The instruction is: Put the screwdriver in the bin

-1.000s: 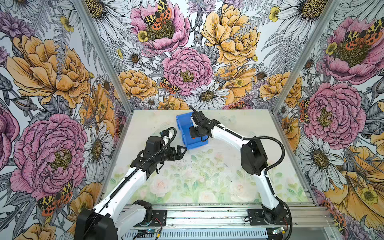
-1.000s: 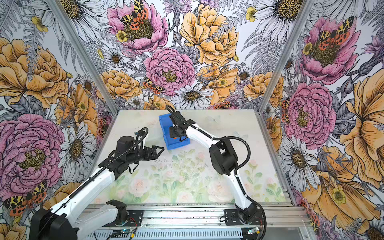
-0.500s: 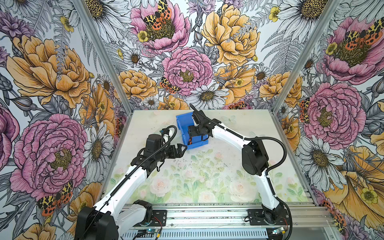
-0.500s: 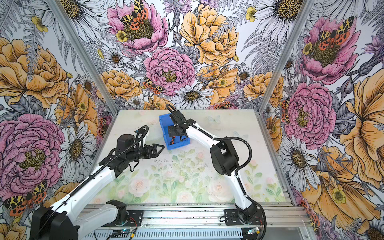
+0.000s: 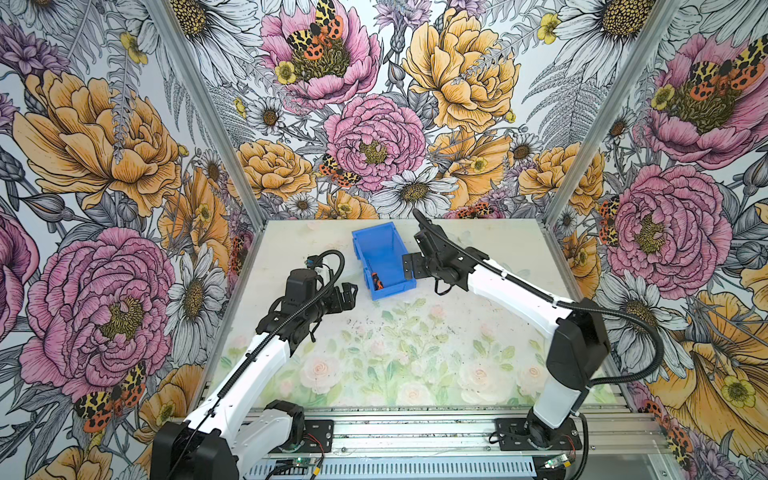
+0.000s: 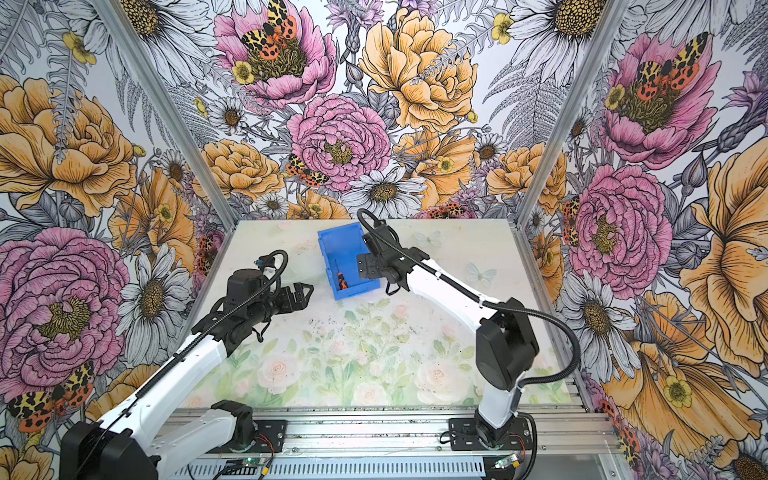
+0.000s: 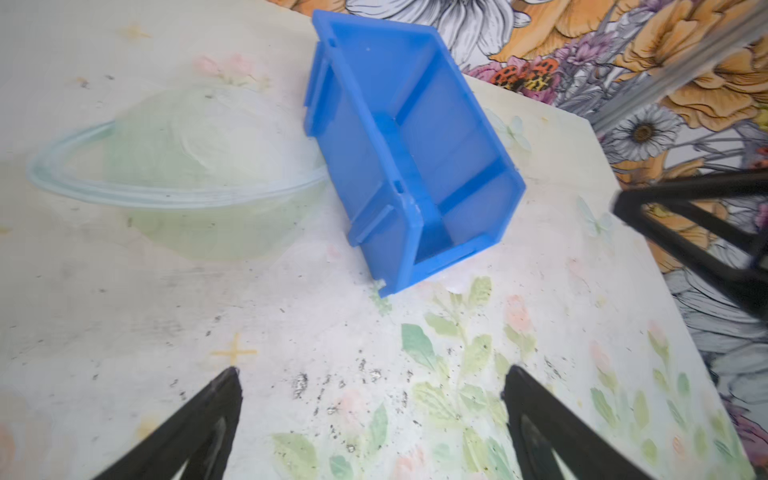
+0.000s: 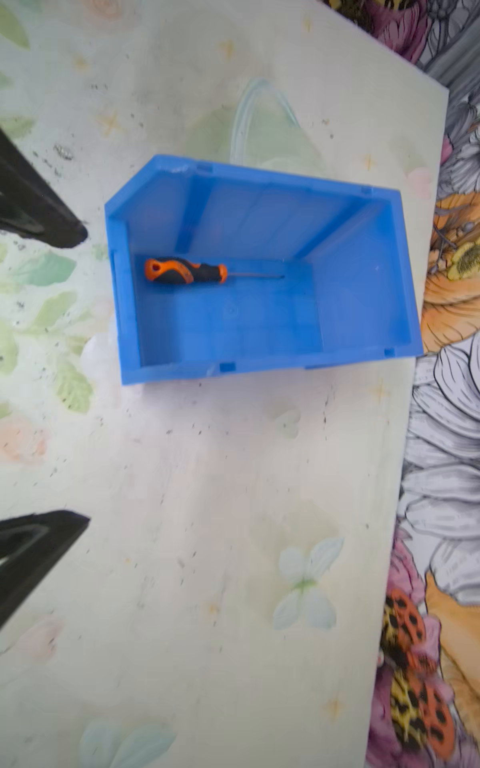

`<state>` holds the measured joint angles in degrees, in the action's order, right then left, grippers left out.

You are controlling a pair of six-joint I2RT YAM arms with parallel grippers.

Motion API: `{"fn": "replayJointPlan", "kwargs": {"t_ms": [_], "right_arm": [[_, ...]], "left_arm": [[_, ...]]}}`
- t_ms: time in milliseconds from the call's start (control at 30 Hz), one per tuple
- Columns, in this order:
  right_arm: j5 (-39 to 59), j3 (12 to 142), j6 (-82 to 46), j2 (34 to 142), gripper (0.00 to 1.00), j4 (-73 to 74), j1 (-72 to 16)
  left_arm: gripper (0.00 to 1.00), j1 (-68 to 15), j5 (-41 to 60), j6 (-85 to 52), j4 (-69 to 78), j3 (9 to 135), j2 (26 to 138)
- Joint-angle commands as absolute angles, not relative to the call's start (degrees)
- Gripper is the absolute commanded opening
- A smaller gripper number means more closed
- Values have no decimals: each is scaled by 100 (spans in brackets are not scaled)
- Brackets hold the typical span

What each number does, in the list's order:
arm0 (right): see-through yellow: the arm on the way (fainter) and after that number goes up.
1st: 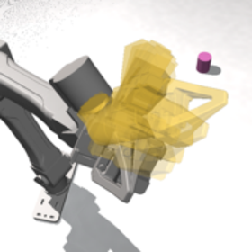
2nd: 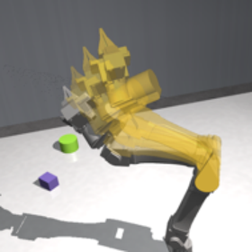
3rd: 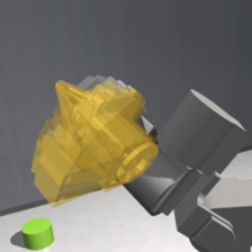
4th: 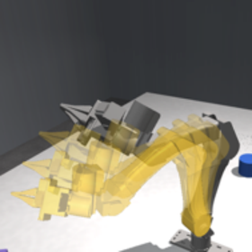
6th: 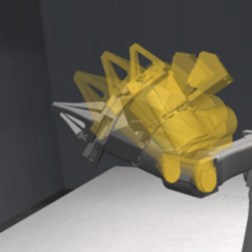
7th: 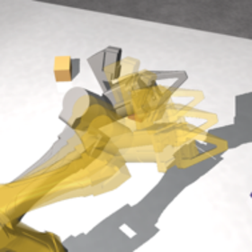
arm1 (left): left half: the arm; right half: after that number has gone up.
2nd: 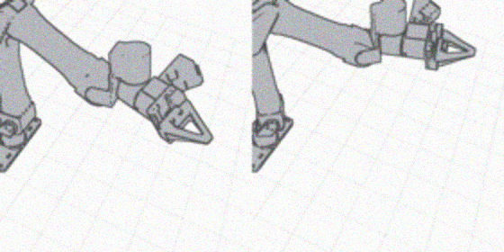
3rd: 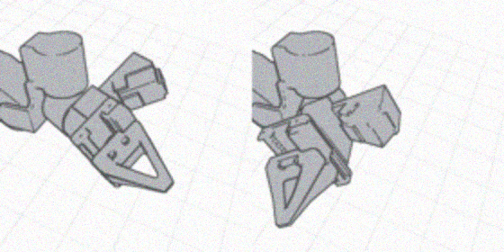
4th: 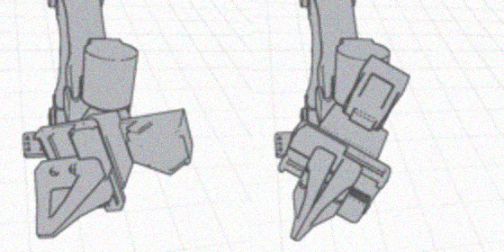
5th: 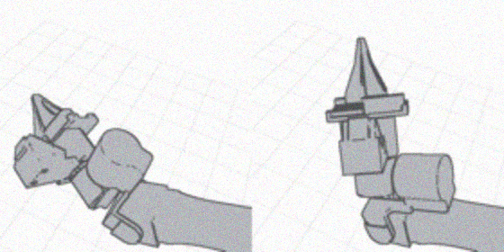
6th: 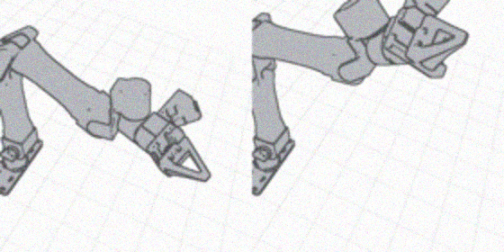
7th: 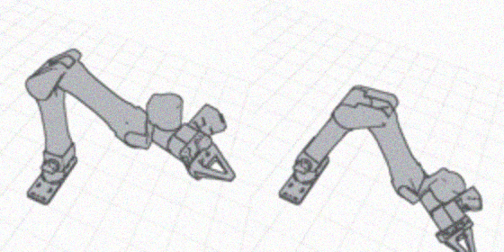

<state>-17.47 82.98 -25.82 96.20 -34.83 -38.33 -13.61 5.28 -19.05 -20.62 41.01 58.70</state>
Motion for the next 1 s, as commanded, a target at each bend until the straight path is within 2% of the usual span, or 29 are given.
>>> {"fn": "replayJointPlan", "kwargs": {"t_ms": [0,67,267,400,467,567,700,967], "right_arm": [[-3342,7279,-2800,8332,100,-3468,-3763],[-3484,6587,-2866,7620,99,-3380,-3549],[-3732,4802,-3310,5977,99,-3125,-2408],[-3058,3683,-2419,5159,99,-1861,-1904],[-2524,3171,-1855,4833,99,-1049,-1715],[-2348,2425,-1138,4521,99,148,-1584],[-1972,2126,-540,4986,100,1004,-1403],[-1154,2102,-239,6762,100,3214,-693]], "left_arm": [[99,-1217,-949,-1803,-2337,4015,5694],[99,-1149,-1516,-1693,-2413,3980,5691],[99,-1163,-1939,-664,-1779,3537,5388],[99,-1161,-2056,-41,-504,2782,5023],[99,-1029,-1869,196,190,2361,4848],[99,-681,-1450,333,939,1918,4734],[99,-378,-1250,261,1783,1596,4973],[99,-59,-483,237,3532,1669,6519]]}}
